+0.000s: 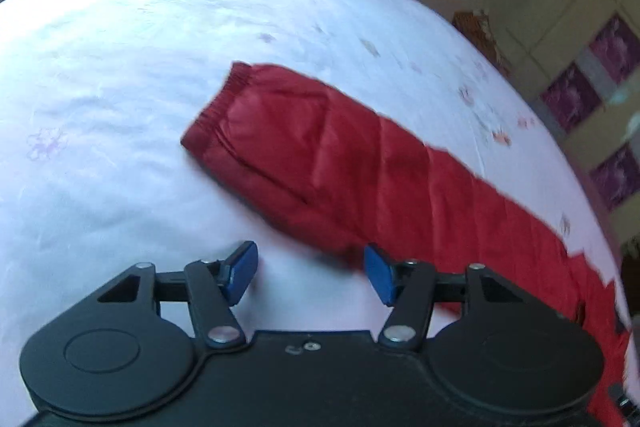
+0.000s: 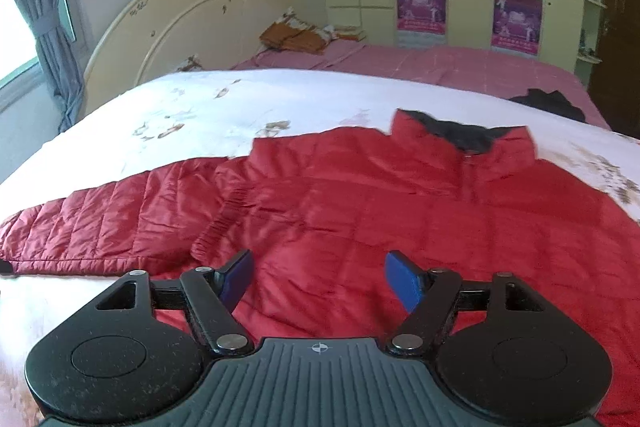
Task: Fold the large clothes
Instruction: 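Grasp the sleeve cuff with the left tool and lift it, then lay the sleeve over the jacket body with the left tool and open, then grasp the elastic cuff with the right tool, lay it along the body, release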
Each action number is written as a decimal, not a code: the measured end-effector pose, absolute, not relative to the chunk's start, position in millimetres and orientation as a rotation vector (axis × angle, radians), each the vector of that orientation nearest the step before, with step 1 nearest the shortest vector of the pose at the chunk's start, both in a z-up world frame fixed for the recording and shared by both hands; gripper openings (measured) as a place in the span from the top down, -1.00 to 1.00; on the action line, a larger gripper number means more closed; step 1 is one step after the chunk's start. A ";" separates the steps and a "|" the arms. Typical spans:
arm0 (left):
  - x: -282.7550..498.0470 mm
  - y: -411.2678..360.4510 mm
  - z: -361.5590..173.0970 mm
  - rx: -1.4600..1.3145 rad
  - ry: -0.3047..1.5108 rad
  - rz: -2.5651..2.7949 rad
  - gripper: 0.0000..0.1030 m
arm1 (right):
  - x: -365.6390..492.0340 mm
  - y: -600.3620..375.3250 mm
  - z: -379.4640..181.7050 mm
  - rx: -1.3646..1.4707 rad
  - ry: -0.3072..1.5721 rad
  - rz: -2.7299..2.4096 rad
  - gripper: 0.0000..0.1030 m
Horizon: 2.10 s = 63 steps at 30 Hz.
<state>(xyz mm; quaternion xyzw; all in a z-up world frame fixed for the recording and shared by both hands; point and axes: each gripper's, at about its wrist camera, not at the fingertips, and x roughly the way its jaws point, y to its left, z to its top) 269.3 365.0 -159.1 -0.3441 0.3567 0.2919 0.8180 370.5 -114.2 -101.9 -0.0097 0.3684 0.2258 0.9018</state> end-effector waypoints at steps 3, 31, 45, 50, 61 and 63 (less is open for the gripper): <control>273.6 376.3 -161.4 -0.723 0.716 0.624 0.28 | 381.2 -99.9 -112.8 -0.031 0.787 0.460 -0.19; 397.9 132.6 -86.8 -0.221 0.601 -0.148 0.89 | 377.1 -186.0 -105.2 0.120 0.802 0.293 -0.18; 405.7 -0.6 -149.6 0.089 0.767 -0.329 -0.04 | 358.9 -269.9 -96.2 0.302 0.801 0.223 -0.51; 384.4 32.8 -130.1 0.107 0.694 -0.196 -0.37 | 375.2 -247.9 -95.2 0.297 0.792 0.277 -0.69; 359.1 113.1 -161.1 0.046 0.825 0.100 -0.31 | 412.7 -183.5 -123.7 0.150 0.893 0.358 0.30; 368.3 113.9 -167.6 0.014 0.834 0.113 -0.32 | 411.3 -183.7 -119.1 0.164 0.893 0.380 0.65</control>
